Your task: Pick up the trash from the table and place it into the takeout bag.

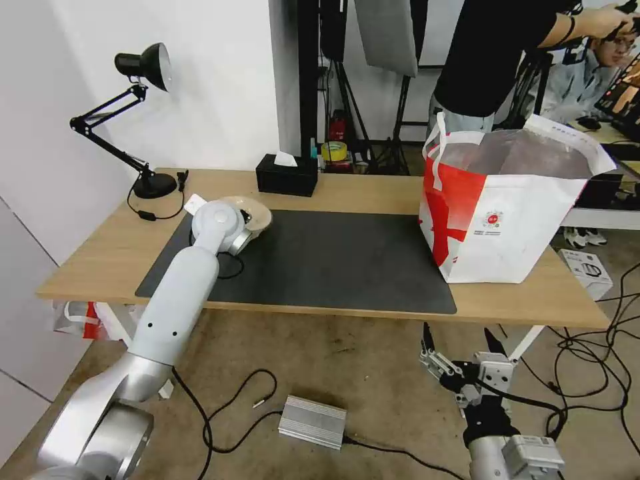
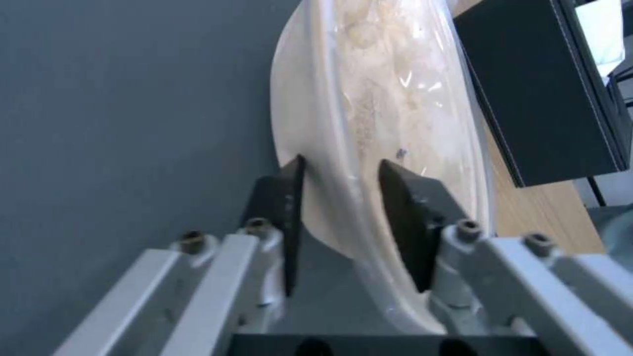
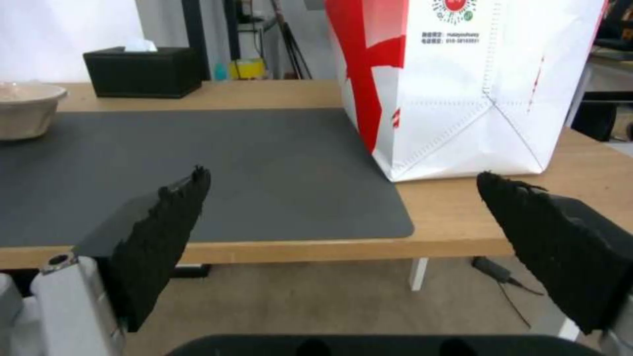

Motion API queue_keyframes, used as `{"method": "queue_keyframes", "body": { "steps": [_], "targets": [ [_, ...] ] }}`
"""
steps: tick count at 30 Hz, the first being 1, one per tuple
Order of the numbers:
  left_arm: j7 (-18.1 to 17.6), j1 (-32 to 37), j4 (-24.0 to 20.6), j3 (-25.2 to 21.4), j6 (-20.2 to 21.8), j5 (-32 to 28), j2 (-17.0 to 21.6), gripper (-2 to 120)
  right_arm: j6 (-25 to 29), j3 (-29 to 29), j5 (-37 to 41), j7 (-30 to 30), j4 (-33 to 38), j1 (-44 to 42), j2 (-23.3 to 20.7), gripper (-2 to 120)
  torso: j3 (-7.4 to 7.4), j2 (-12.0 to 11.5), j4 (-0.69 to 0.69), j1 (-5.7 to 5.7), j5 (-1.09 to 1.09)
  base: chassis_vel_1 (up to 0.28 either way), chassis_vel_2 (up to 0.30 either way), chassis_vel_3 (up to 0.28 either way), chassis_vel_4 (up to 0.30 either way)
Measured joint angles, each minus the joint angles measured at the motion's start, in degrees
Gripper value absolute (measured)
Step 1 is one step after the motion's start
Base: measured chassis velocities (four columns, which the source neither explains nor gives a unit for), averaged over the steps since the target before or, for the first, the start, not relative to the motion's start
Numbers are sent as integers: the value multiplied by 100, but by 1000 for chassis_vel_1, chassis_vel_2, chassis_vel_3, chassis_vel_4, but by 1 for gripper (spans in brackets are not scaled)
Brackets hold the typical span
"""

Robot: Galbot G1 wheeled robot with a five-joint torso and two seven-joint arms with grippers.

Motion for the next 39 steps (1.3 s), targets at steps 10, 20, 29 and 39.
{"method": "queue_keyframes", "body": {
  "steps": [10,20,29,39],
  "targets": [
    [-46,96,-117,-21,16,0,-6,0,0,0,0,0,0,0,0,100,0,0,0,0,0,0,0,0,0],
    [-8,249,-648,-27,36,-69,187,0,0,0,0,0,0,0,0,100,0,0,0,0,0,0,0,0,0],
    [486,208,-1251,9,57,-271,433,0,0,0,0,0,0,0,0,100,0,0,0,0,0,0,0,0,0],
    [1085,-14,-1509,222,-101,-400,672,0,0,0,0,0,0,0,0,100,0,0,0,0,0,0,0,0,0]
  ]
}}
